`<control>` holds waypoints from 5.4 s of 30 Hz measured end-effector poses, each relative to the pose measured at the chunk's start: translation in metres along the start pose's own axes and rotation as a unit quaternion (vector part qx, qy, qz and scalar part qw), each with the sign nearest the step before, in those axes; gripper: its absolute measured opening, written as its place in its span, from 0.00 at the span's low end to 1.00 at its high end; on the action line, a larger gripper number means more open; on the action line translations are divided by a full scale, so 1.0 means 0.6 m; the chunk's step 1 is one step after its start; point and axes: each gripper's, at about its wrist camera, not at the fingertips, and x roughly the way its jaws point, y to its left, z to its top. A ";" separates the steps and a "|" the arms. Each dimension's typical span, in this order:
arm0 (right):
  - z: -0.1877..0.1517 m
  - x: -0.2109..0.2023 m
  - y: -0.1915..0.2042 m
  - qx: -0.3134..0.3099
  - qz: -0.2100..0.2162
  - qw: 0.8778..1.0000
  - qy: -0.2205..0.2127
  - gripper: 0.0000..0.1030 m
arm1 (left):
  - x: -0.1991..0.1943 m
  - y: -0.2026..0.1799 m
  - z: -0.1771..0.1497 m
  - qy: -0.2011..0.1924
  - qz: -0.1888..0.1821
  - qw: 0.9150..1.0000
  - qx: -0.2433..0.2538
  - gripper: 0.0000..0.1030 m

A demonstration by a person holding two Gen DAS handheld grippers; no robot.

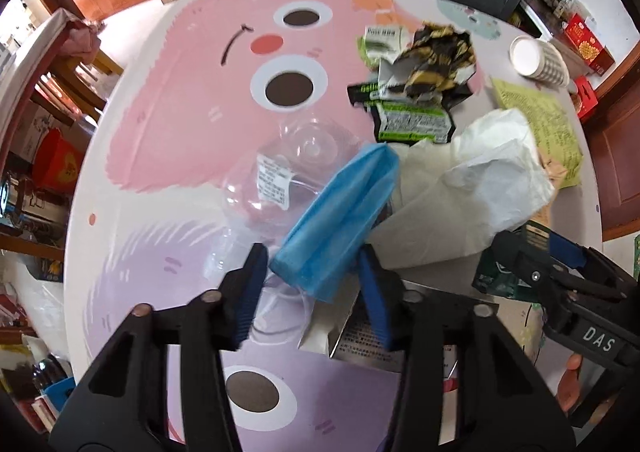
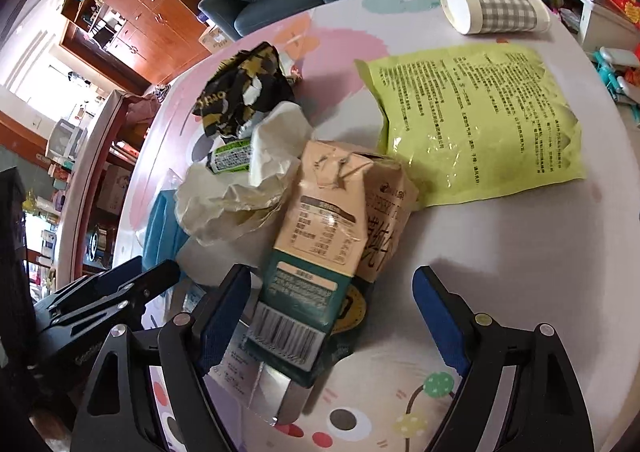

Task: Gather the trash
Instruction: 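Grasp the blue face mask with the left tool while the right tool grasps the drink carton, then carry the blue mask and drink carton with both tools over the trash bin, then open both tools above the trash bin to drop the mask and carton, then raise both tools back toward the table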

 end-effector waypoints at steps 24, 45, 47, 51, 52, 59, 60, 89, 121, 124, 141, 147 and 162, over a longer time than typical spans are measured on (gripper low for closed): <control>-0.040 -0.072 -0.031 0.001 0.028 1.000 -0.013 0.53 | -0.085 -0.011 -0.026 -0.014 -0.050 0.999 -0.011 0.08; -0.234 -0.209 0.049 0.006 0.004 0.998 -0.065 0.53 | -0.253 0.034 -0.207 -0.069 -0.098 0.993 0.003 0.08; -0.262 -0.221 0.064 0.009 0.002 0.997 -0.071 0.53 | -0.265 0.043 -0.232 -0.074 -0.106 0.992 0.008 0.08; -0.327 -0.250 0.107 0.010 -0.007 0.996 -0.089 0.53 | -0.288 0.060 -0.282 -0.084 -0.113 0.990 0.023 0.08; -0.339 -0.255 0.116 0.008 -0.009 0.996 -0.092 0.53 | -0.295 0.066 -0.300 -0.087 -0.114 0.989 0.028 0.08; -0.463 -0.310 0.188 0.024 -0.022 0.991 -0.126 0.53 | -0.330 0.108 -0.410 -0.097 -0.131 0.985 0.057 0.08; -0.478 -0.316 0.195 0.026 -0.024 0.991 -0.130 0.53 | -0.336 0.114 -0.425 -0.098 -0.133 0.984 0.063 0.08; -0.835 -0.293 0.245 0.039 -0.076 0.996 -0.032 0.53 | -0.285 0.147 -0.739 -0.013 -0.146 0.980 0.136 0.08; -0.931 0.265 -0.060 0.099 -0.018 0.993 0.061 0.62 | 0.287 0.074 -0.829 0.084 -0.102 0.989 0.061 0.28; -0.924 0.287 -0.067 0.103 -0.031 0.993 0.048 0.67 | 0.300 0.086 -0.826 0.071 -0.098 0.991 0.052 0.49; -0.905 0.265 -0.050 0.076 -0.063 0.995 0.015 0.70 | 0.291 0.111 -0.803 0.039 -0.060 0.996 0.045 0.66; -0.896 0.222 -0.023 0.068 -0.071 0.995 0.012 0.70 | 0.246 0.120 -0.794 0.036 -0.061 0.997 0.038 0.66; -0.846 -0.007 0.086 0.056 -0.092 0.994 -0.007 0.70 | -0.001 0.139 -0.739 0.011 -0.078 0.995 0.062 0.66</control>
